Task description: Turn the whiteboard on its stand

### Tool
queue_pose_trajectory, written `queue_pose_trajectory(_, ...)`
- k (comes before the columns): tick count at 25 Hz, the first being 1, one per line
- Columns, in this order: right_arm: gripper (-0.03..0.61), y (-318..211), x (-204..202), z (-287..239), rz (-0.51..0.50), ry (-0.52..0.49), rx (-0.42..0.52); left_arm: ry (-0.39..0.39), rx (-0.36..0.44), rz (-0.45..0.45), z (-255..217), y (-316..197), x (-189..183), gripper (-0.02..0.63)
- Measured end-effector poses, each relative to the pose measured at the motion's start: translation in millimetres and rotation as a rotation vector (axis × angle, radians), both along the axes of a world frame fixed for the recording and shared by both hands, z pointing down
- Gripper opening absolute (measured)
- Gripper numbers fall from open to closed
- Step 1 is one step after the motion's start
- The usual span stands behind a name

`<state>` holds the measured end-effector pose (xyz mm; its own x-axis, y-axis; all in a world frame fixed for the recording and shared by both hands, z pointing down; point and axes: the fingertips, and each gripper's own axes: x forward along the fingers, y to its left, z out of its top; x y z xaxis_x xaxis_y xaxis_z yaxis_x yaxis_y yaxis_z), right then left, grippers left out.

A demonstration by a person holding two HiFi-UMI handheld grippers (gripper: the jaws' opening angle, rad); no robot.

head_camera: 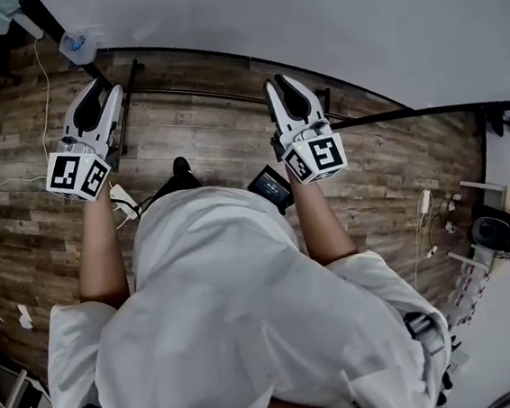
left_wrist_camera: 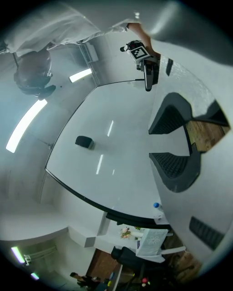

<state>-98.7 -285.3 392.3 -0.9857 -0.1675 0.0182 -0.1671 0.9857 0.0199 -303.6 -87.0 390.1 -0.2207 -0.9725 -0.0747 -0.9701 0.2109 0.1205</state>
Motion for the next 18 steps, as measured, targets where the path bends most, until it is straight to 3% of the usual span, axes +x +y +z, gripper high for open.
queue_pose_trajectory(9,0.023,36,116,6,0.031,-0.005,-0.019,-0.017,-0.044,0.069,18,13,135,0.017)
queue_pose_trajectory(18,-0.003,105,197,27,0.045,-0.006,-0.076,-0.066,-0.097,0.098,17,73,224,0.006)
